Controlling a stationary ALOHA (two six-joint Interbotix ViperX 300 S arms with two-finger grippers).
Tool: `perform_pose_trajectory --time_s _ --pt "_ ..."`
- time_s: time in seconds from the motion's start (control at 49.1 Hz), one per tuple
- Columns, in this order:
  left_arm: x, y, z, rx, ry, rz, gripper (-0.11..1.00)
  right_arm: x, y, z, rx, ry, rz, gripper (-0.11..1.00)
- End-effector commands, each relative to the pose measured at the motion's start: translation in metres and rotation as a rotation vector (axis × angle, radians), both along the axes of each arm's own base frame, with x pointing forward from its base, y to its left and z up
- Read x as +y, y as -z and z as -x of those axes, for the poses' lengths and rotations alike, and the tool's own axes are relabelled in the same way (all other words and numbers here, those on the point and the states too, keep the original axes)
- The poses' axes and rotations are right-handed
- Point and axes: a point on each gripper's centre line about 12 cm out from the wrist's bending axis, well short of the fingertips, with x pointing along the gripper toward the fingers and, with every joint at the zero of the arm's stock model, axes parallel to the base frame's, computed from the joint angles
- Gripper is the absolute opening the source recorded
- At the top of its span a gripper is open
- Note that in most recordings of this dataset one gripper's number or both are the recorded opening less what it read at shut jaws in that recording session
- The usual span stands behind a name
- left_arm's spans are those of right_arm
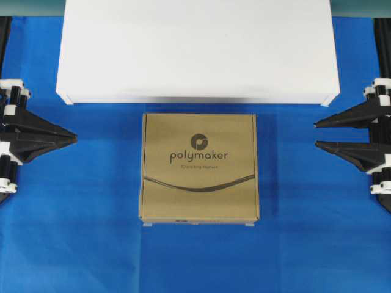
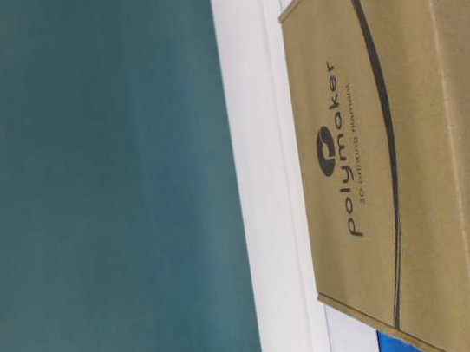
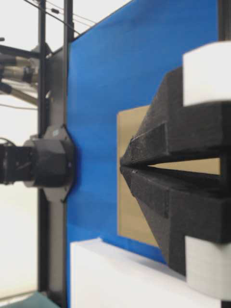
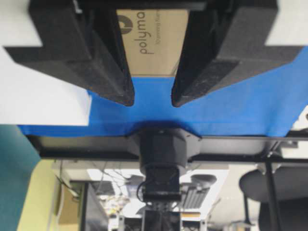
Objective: Place the cardboard box on the stand after clamping it between your arms.
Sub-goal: 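Raise both grippers from the table sides toward the box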
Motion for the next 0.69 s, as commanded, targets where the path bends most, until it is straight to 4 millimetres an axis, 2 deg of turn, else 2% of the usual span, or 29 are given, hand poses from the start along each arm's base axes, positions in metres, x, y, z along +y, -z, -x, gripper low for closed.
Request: perform_pose_trajectory --time_s 0.0,0.204,0.367,0.672 --pt "-0.001 -0.003 -0.008 0.026 0.009 -0.012 0.05 -0.001 -0.005 -0.002 -0.012 0.002 -0.033 0.14" --pt "-0.001 -0.005 -0.022 0.115 0.007 0.004 0.00 -0.001 0.000 -0.004 0.128 0.007 -0.092 0.00" --pt "0.000 -0.001 -0.033 0.275 0.000 0.002 0.00 -0.004 0.000 -0.010 0.302 0.024 -0.101 0.00" --pt "0.002 0.000 -0.051 0.647 -0.016 -0.013 0.00 -0.006 0.018 -0.027 0.771 0.039 -0.101 0.00"
